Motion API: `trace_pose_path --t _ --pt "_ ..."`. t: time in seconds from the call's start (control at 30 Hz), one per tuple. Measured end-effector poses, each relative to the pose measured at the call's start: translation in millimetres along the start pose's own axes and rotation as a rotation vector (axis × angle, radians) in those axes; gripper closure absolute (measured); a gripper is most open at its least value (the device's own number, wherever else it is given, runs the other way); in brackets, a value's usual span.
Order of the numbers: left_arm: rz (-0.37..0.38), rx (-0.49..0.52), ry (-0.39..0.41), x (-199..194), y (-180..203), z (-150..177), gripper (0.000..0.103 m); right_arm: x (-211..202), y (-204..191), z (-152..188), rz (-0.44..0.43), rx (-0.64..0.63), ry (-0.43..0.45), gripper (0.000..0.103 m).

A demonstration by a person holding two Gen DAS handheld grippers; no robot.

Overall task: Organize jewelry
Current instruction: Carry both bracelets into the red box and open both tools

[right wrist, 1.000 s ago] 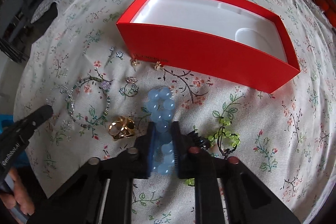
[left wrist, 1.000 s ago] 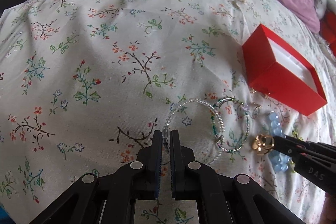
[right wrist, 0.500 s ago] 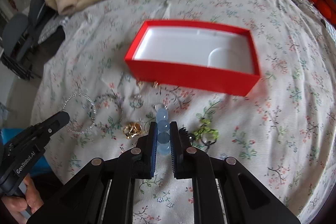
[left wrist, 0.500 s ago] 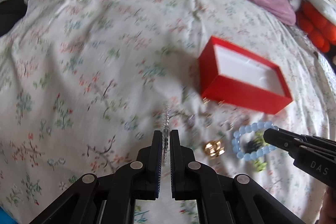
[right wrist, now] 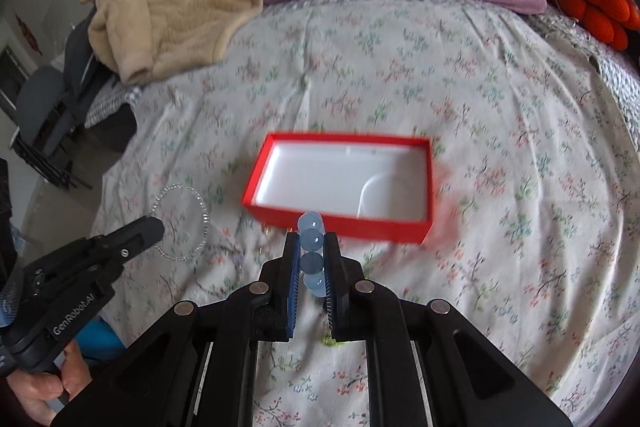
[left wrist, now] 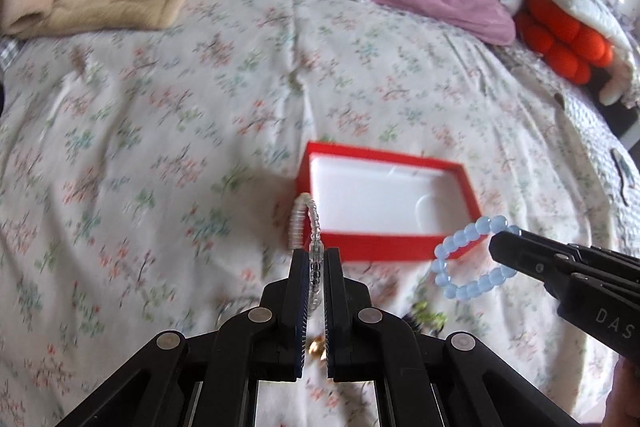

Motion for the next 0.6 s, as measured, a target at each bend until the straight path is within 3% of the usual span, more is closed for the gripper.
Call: trace_pose_path --t 0.13,0.43,0.53,0.6 --pt "0.040 0.002 0.000 12.5 5.9 -16.1 0.102 -3.3 7.3 -16.9 0.004 0.006 0.031 0.091" --pt "0.255 -0.060 -0.019 63.3 22.4 -40.0 0.102 18.1 29.2 -44.1 0.021 0.046 0.046 0.091" --pt "0.260 -0.065 -0.033 80.8 24.4 -41.5 0.102 28.3 34.4 -49.8 0.040 0.050 0.039 0.091" --pt "0.199 -0.052 -0.051 94.0 20.2 -40.3 0.102 35.2 36.1 -51.9 0.056 0.047 0.030 0.091"
Point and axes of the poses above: each gripper's, at about its wrist camera, not at the fingertips, and x roughly the way its jaws point, y to its right, z to its underside, the point moved 2 cm from there along x, roughly the way its jaws point, and after that the axes turned 10 degrees about z, right-handed, at the moved point
